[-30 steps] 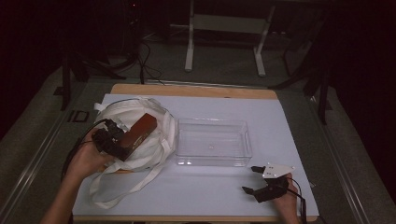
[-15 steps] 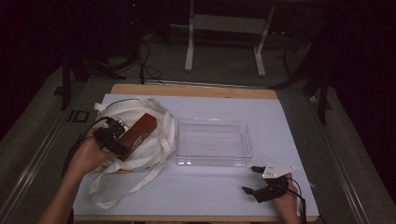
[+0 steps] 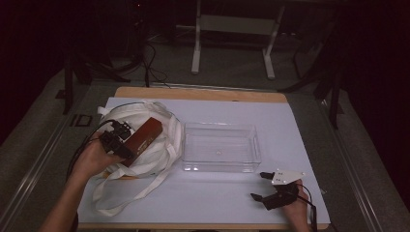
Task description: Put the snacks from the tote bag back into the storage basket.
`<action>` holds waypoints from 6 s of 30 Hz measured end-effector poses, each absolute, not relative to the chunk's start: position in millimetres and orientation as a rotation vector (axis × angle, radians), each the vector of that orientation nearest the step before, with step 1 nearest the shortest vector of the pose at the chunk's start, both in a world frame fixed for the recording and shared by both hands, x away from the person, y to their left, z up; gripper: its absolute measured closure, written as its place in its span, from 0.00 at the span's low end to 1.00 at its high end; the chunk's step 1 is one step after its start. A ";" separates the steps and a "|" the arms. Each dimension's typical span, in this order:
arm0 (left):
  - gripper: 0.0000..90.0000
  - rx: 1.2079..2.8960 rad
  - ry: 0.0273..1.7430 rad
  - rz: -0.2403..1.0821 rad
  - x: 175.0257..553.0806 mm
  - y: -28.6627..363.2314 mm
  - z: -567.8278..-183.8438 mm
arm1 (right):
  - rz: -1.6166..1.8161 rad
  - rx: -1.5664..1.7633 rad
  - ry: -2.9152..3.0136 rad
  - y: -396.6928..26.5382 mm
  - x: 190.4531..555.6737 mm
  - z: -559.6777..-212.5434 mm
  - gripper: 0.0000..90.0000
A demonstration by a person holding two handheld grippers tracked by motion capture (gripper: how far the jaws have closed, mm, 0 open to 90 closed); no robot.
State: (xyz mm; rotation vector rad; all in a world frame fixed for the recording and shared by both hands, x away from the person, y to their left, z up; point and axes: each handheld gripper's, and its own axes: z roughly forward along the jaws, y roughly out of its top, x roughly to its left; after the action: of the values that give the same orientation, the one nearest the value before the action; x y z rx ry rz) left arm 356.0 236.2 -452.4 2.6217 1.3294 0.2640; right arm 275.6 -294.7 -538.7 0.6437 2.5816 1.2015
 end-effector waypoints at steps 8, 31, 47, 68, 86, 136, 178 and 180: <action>0.41 2.658 1.351 0.236 360.0 233.9 -457.4 | 1.202 0.643 2.582 -294.7 275.6 -538.7 0.15; 0.41 2.728 1.388 0.116 370.5 231.6 -473.5 | 1.201 0.643 2.583 -294.6 275.7 -538.8 0.15; 0.42 2.792 1.398 0.065 375.2 227.2 -480.4 | 1.199 0.641 2.584 -294.3 275.6 -538.8 0.15; 0.48 2.781 1.336 0.114 368.5 234.0 -474.2 | 1.196 0.641 2.582 -294.0 275.4 -538.9 0.15; 0.49 2.691 1.303 0.131 363.9 244.8 -465.1 | 1.195 0.640 2.583 -293.8 275.2 -538.9 0.15; 0.49 2.612 0.929 0.293 352.8 232.0 -390.4 | 1.190 0.640 2.585 -293.6 275.3 -538.9 0.15; 0.49 2.705 0.647 0.307 364.8 187.0 -376.9 | 1.191 0.637 2.586 -293.6 275.4 -539.0 0.15; 0.49 2.705 0.630 0.306 364.3 184.9 -376.9 | 1.192 0.637 2.586 -293.6 275.3 -539.0 0.15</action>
State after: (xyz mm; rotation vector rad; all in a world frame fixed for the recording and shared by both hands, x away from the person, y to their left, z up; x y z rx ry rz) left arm 364.3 184.9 -376.9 2.7046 0.6298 0.3061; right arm 275.3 -293.6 -539.0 0.6375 2.5862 1.1916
